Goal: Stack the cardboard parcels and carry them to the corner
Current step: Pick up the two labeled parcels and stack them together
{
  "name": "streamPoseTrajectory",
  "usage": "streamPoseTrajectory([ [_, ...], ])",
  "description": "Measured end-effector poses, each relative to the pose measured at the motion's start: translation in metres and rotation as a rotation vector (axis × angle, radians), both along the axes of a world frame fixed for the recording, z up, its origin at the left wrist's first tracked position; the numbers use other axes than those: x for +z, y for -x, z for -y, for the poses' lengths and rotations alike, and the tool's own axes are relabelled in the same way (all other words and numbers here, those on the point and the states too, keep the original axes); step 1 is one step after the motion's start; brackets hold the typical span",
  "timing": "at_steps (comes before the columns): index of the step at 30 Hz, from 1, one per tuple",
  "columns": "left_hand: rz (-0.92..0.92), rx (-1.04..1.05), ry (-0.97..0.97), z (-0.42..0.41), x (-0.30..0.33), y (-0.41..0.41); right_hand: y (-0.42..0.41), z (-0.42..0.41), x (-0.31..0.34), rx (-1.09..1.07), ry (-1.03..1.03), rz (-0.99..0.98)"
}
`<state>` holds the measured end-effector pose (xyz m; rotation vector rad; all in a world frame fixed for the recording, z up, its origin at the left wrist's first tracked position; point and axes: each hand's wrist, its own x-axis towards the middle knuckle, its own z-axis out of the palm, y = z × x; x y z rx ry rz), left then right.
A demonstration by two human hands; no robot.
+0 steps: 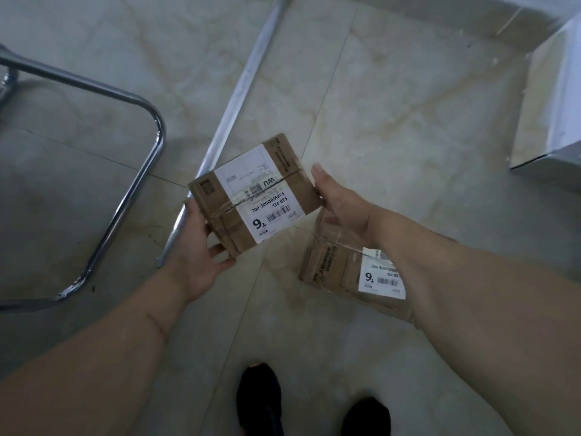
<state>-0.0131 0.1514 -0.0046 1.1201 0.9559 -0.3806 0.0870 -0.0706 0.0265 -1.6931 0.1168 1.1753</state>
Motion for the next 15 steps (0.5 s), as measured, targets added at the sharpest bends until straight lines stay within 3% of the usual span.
streamPoseTrajectory([
  [15,-0.032,-0.386,-0.055,0.137,0.047,-0.019,0.080,0.161,0.031,-0.399,-0.054,-0.006],
])
